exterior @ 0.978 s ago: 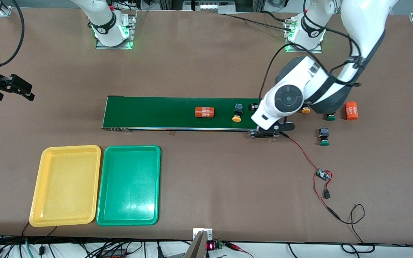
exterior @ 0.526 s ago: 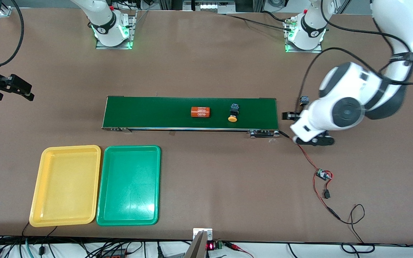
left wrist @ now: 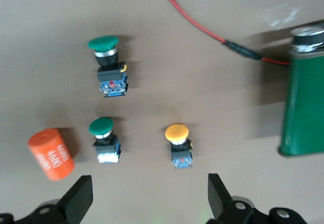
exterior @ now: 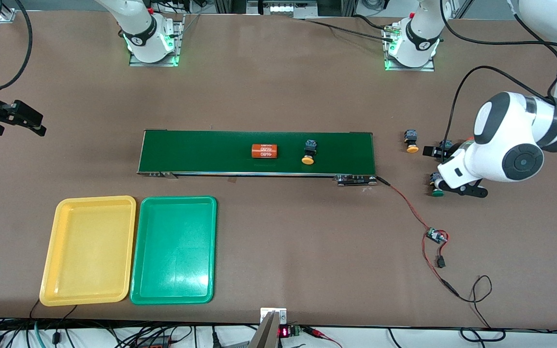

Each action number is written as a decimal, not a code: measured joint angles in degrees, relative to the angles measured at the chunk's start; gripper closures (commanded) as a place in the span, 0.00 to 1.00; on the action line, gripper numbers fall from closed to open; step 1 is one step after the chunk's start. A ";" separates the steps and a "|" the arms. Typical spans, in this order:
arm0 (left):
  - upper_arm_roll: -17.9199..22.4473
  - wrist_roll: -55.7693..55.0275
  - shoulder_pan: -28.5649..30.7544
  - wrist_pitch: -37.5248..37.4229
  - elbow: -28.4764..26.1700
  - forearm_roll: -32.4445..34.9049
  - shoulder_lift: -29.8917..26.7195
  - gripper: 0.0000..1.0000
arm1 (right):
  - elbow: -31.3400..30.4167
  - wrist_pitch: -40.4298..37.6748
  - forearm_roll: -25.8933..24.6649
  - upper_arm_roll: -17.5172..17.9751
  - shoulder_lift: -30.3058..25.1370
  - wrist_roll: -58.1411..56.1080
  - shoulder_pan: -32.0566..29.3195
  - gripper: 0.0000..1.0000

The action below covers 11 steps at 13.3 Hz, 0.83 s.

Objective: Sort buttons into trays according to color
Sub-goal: 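Grasp a second yellow button with the left gripper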

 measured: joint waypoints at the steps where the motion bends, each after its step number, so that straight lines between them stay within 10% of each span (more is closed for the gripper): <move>1: 1.76 0.27 -1.45 6.21 -6.18 -0.32 -2.05 0.00 | 0.00 0.00 0.00 0.00 0.00 0.00 0.00 0.00; 5: 6.94 -0.18 -7.99 22.36 -24.14 -2.50 -7.02 0.00 | 0.00 0.00 0.00 0.00 0.00 0.00 -0.01 0.00; 10: 7.70 -1.93 -9.86 35.59 -34.18 -4.53 -6.74 0.02 | 0.00 0.00 0.00 0.00 0.00 0.00 0.00 0.00; 11: 7.82 -2.44 -9.88 37.04 -35.02 -4.53 -6.23 0.23 | 0.00 0.00 0.00 0.00 0.00 0.00 0.00 0.00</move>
